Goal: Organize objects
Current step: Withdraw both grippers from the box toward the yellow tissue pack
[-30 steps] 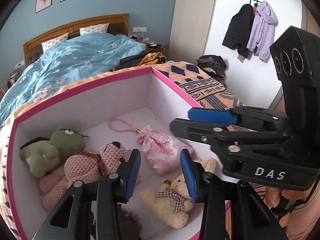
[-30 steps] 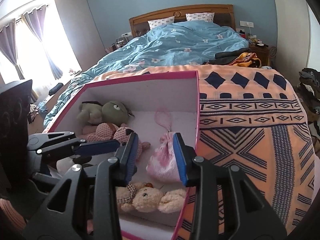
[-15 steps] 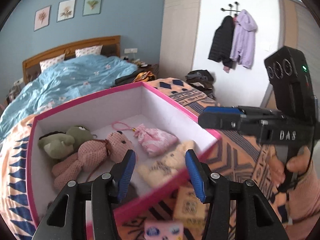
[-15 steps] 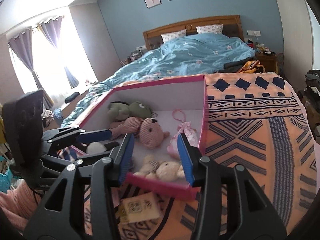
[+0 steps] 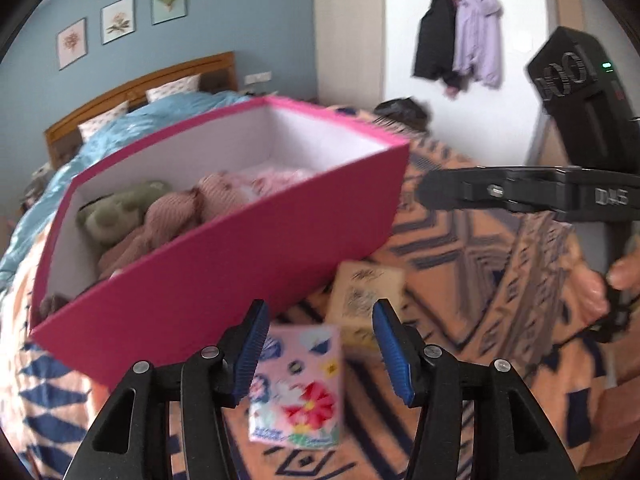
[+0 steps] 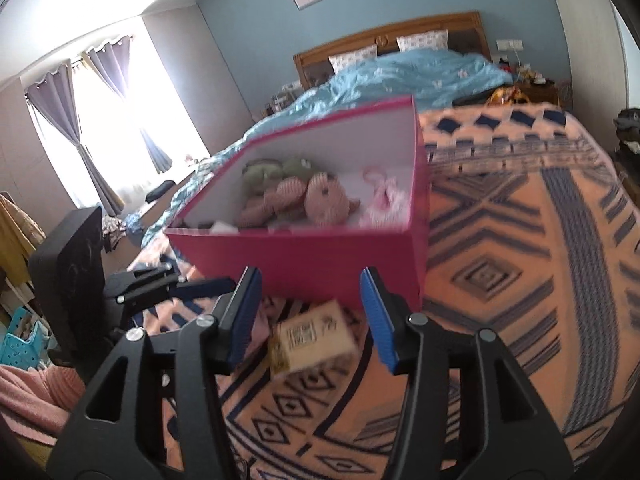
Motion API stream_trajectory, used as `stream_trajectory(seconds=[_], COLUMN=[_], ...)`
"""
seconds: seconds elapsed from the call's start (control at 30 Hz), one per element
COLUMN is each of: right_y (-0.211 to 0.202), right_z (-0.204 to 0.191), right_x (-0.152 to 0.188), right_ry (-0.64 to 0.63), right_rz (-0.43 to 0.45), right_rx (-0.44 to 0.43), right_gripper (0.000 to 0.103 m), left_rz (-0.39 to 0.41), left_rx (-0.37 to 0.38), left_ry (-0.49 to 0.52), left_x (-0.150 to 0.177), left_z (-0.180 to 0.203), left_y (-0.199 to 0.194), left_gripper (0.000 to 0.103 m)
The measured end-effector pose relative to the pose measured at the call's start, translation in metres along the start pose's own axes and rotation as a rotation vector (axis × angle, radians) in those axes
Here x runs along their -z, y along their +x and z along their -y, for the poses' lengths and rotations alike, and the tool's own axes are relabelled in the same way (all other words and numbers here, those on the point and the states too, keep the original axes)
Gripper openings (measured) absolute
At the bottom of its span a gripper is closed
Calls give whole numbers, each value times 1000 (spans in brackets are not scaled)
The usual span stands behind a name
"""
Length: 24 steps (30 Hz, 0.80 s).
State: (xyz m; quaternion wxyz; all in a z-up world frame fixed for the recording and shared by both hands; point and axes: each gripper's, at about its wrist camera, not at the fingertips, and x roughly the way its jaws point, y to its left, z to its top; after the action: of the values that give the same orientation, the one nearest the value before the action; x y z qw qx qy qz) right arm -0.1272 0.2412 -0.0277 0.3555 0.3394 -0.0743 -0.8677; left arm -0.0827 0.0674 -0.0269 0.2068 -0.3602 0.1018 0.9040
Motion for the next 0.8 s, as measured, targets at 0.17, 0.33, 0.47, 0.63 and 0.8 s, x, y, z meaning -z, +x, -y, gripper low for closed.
stream_trajectory(seconds=[0.17, 0.33, 0.47, 0.63, 0.8], right_y=[14, 20, 23, 32, 42], right_z=[5, 10, 13, 21, 22], right_x=[17, 27, 30, 32, 35], right_ry=[28, 47, 58, 78, 82], right_rz=[-54, -83, -95, -116, -141], right_rx=[-2, -5, 2, 14, 7], right_gripper=[53, 53, 54, 54, 54], left_rz=[-59, -100, -92, -48, -35], left_rx=[-95, -140, -160, -73, 62], left_ry=[-31, -61, -90, -125, -112], left_x=[13, 24, 27, 22, 19], left_z=[-9, -19, -22, -19, -3], left_y=[10, 11, 3, -8, -10], left_gripper=[55, 55, 55, 55, 55])
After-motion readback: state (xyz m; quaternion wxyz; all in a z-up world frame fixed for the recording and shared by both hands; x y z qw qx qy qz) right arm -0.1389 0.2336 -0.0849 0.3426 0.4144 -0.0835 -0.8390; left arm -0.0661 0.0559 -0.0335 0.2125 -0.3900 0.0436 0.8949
